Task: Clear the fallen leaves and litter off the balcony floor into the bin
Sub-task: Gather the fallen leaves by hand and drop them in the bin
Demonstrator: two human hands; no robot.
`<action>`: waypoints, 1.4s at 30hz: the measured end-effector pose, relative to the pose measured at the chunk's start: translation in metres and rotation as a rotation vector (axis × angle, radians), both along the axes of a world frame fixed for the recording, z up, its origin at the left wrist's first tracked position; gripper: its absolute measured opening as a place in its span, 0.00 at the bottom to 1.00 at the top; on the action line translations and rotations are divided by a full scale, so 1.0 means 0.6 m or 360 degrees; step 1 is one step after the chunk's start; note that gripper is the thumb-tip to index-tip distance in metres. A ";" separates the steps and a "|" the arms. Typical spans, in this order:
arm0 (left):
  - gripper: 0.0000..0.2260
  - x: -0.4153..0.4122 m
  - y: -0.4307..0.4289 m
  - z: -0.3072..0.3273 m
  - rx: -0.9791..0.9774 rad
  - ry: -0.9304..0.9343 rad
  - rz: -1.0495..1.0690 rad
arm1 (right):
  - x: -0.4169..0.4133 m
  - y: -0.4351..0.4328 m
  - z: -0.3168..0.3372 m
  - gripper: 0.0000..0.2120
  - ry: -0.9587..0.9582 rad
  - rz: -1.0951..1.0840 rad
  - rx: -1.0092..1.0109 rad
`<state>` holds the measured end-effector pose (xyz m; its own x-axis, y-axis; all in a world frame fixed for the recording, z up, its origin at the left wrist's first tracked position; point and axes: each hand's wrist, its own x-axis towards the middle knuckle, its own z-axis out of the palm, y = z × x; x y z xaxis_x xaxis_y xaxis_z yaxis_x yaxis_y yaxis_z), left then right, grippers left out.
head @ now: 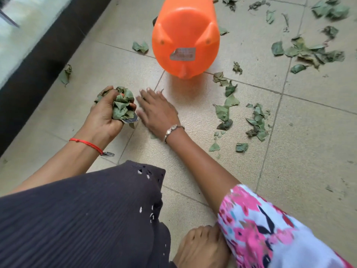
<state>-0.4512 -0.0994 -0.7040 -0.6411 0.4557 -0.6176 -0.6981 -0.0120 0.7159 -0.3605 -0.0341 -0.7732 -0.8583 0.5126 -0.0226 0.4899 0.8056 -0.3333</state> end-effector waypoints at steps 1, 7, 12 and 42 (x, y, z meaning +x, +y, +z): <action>0.11 0.004 0.003 0.000 0.0010 -0.0022 -0.0006 | 0.020 -0.011 -0.004 0.22 0.0017 0.0016 0.0010; 0.10 0.044 0.029 -0.011 0.0003 -0.0109 -0.0168 | 0.157 -0.004 -0.029 0.15 0.0128 -0.0419 0.0427; 0.09 0.105 0.066 -0.018 0.0005 -0.0145 -0.0373 | 0.233 0.065 -0.013 0.15 0.0108 -0.0804 0.0604; 0.07 0.176 0.138 -0.049 -0.0078 0.0110 -0.0657 | 0.302 0.139 0.043 0.11 0.0568 -0.0713 -0.0488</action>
<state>-0.3454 -0.0164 -0.7335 -0.4516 0.6542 -0.6067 -0.5877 0.2936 0.7539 -0.1793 0.0494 -0.7476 -0.5447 0.8383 0.0225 0.5728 0.3916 -0.7201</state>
